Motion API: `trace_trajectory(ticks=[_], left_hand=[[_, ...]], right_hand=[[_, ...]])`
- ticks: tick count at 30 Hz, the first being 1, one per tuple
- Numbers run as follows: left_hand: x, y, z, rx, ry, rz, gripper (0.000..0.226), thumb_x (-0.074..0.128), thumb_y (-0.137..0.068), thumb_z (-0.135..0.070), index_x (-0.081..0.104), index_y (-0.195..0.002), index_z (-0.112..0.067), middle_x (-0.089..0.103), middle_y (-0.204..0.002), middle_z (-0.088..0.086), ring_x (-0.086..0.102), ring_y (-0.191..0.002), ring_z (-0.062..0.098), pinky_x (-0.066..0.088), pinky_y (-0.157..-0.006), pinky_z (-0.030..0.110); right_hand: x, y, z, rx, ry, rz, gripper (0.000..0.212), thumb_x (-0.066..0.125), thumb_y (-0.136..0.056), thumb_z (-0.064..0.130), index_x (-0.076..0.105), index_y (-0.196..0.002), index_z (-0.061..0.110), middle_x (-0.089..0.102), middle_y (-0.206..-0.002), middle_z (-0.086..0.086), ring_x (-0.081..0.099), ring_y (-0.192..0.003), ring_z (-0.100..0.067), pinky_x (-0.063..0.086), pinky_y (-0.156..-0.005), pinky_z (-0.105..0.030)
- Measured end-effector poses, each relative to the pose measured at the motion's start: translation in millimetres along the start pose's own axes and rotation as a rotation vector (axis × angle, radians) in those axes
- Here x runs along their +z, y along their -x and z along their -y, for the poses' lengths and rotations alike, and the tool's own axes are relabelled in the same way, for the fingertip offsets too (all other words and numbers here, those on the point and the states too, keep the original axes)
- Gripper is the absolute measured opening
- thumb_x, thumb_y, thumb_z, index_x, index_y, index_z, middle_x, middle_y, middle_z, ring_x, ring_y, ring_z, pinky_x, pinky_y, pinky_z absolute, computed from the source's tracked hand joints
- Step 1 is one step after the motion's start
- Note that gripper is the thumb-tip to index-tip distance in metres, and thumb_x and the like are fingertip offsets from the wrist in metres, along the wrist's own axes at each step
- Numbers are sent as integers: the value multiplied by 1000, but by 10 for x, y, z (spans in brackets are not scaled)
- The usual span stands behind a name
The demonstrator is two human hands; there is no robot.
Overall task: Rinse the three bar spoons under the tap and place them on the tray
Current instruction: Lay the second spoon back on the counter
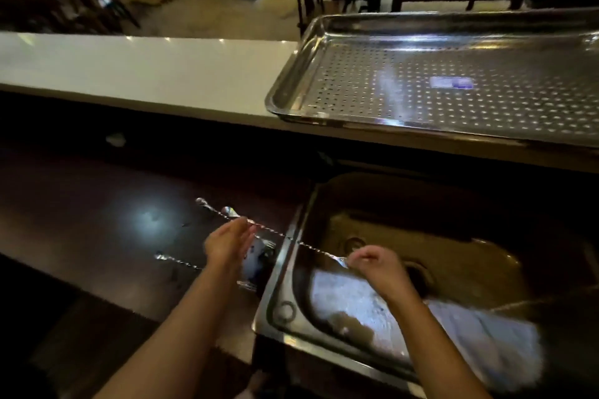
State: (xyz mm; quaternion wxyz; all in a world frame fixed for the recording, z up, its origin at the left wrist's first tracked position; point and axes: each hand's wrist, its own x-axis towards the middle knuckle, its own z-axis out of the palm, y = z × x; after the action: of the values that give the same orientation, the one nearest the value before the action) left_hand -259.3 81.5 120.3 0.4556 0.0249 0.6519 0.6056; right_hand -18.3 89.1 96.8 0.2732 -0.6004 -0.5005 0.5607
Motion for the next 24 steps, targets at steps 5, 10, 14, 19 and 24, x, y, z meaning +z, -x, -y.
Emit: trace_trajectory(ticks=[5,10,14,19,24], left_hand=[[-615,-503,-359,-13,-47,-120,17,56,-85,2,58,-70,-5,62,-38,-4,60,-36,2,48,-39,11],[-956,-968,-521,-64,-116,-201,21,56,-82,7,56,-63,-2,56,-31,-3,55,-29,2,45,-34,11],[-1078,-1275,-505,-113,-138,-201,20,58,-82,8,55,-64,1,56,-30,-1,55,-28,5,45,-34,11],[-1172,-1526,-440,-175,-226,-224,21,60,-79,6,55,-60,-2,56,-31,-3,55,-28,4,44,-33,10],[-1201,-1637,-351,-189,-273,-196,24,57,-83,5,55,-60,1,57,-31,-1,57,-29,7,47,-35,12]], right_hand=[[875,-247,152,-10,118,81,14,65,-76,-6,68,-68,6,59,-61,-3,55,-66,-18,42,-69,-28],[1455,-428,165,46,236,2,31,71,-74,10,58,-52,28,65,-69,-2,62,-75,-22,49,-78,-37],[1702,-504,116,28,431,-53,21,65,-78,17,61,-61,30,72,-80,2,64,-88,-22,45,-90,-48],[1853,-474,38,-75,630,-189,12,60,-83,24,67,-74,28,70,-81,8,56,-93,-15,14,-76,-28],[1904,-436,-11,-154,826,-253,10,60,-83,25,67,-79,31,68,-84,10,51,-95,-14,6,-67,-28]])
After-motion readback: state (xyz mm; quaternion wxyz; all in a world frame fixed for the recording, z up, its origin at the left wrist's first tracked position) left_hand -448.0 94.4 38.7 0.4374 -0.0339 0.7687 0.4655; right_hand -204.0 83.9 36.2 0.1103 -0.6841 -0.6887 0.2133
